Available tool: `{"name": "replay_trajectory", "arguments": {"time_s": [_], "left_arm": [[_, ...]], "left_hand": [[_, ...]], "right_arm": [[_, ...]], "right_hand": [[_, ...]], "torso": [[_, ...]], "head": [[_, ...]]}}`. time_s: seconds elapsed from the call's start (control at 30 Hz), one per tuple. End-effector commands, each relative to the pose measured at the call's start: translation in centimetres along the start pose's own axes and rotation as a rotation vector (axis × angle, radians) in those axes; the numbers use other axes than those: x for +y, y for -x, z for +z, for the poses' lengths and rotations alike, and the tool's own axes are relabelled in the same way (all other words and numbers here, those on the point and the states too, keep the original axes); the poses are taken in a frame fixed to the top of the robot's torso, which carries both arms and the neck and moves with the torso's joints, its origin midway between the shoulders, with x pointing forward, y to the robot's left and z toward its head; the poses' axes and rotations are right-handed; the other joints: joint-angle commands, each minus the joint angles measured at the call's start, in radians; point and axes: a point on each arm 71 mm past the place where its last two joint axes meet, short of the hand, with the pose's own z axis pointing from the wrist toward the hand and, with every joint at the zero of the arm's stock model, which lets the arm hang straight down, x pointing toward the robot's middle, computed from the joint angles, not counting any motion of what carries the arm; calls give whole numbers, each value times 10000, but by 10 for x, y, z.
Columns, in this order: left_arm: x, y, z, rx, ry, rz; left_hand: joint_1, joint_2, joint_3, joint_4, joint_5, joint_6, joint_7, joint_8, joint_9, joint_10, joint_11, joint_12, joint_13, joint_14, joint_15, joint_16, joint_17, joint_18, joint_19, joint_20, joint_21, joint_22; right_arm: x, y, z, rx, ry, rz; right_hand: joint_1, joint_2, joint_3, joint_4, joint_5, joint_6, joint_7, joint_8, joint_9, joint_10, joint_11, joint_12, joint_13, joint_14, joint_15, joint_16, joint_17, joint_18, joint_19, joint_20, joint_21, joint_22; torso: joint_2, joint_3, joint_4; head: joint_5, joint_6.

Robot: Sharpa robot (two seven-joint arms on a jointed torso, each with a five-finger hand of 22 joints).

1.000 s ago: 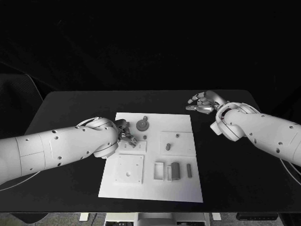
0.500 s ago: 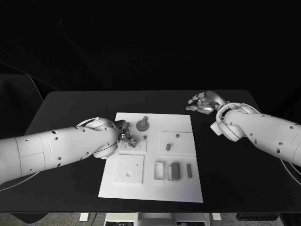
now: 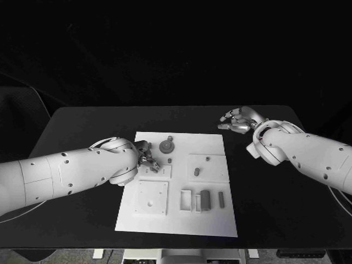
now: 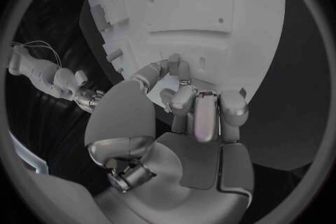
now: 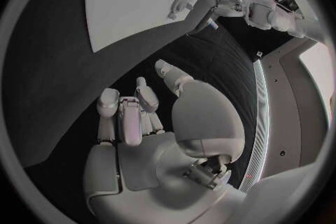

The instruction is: Assemble the parts on the task board

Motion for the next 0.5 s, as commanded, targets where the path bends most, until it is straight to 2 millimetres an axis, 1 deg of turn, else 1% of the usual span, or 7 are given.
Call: {"name": "replay_trajectory", "arguments": {"time_s": [0.03, 0.23, 0.47, 0.5], "left_arm": [[-2, -4, 0, 277, -30, 226], [-7, -5, 1, 249, -127, 455], [-15, -7, 1, 231, -292, 879], [-17, -8, 1, 265, -335, 908]], "left_hand": [[652, 656, 451, -379, 1159, 1014, -12, 1186, 869, 633, -539, -34, -15, 185, -122, 33, -15, 1024, 46, 9, 1288, 21], [590, 632, 414, -364, 1125, 1025, -16, 1225, 887, 628, -535, -47, -22, 181, -121, 26, -19, 1024, 49, 10, 1282, 24], [524, 645, 382, -363, 1125, 1156, -74, 1406, 969, 659, -539, -51, -25, 189, -121, 25, -22, 1024, 59, 9, 1275, 33], [483, 643, 363, -364, 1143, 1218, -106, 1514, 1018, 694, -544, -42, -21, 204, -119, 35, -19, 1024, 71, 9, 1277, 42]], "right_arm": [[0, -1, 0, 128, 31, 22], [0, -1, 0, 132, 35, 24], [1, -2, 0, 158, 58, 31], [1, -2, 0, 160, 57, 31]], "right_hand": [[-89, -7, -22, 55, 57, 137, 188, 49, 0, -39, -2, -38, -11, -66, -5, 49, -12, 128, 45, -10, 576, -10], [-92, -7, -22, 55, 58, 138, 188, 49, 0, -39, -2, -37, -11, -73, -4, 46, -20, 128, 45, -10, 576, -11], [-95, -8, -22, 56, 58, 138, 188, 49, 0, -39, -2, -37, -12, -77, -4, 45, -25, 128, 45, -10, 576, -11], [-96, -8, -21, 56, 58, 137, 188, 49, 0, -39, -2, -37, -12, -68, -4, 49, -15, 129, 45, -10, 576, -11]], "torso": [[3, -1, -1], [0, 4, 0], [3, 11, -11], [4, 11, -12]], "head": [[-1, 3], [-7, 7], [-3, -14], [-5, -11]]}}
